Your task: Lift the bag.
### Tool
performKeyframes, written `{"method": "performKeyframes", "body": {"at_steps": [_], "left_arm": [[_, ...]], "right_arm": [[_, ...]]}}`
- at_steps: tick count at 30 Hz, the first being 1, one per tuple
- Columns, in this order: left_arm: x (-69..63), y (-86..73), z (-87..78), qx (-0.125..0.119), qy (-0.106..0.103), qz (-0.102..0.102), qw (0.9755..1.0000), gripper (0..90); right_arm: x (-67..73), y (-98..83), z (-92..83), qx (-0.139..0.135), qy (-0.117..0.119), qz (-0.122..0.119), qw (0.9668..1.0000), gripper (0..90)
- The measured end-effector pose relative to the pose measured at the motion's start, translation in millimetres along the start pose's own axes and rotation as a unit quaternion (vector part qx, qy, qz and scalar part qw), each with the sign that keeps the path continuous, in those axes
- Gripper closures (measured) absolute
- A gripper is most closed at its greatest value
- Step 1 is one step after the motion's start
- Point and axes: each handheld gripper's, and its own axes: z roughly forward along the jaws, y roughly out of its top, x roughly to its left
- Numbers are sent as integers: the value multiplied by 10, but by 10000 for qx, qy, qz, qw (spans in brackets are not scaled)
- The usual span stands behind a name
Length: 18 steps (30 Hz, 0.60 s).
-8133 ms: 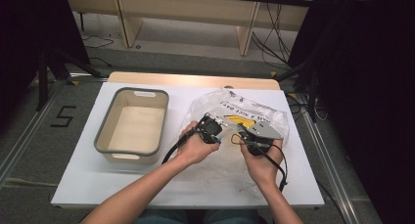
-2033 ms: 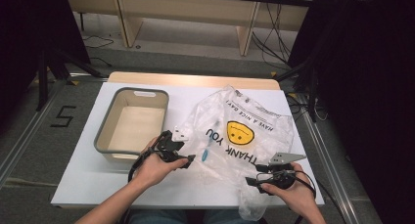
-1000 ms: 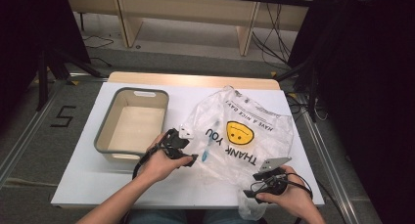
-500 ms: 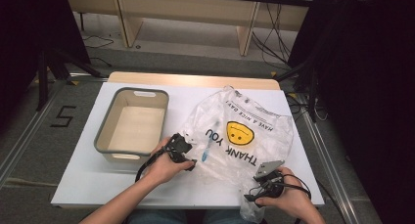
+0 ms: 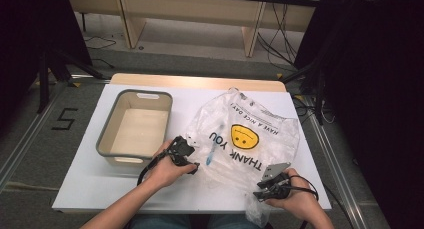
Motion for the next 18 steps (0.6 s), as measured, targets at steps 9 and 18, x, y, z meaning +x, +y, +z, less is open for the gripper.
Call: {"method": "performKeyframes", "body": {"at_steps": [9, 18], "left_arm": [[9, 0, -39, -42, 0, 42, 10000, 397], [-37, 45, -116, -222, 64, 172, 9996, 387]], "right_arm": [[-67, -18, -11, -47, 42, -46, 10000, 900], [-161, -103, -116, 234, -517, -142, 9983, 900]]}}
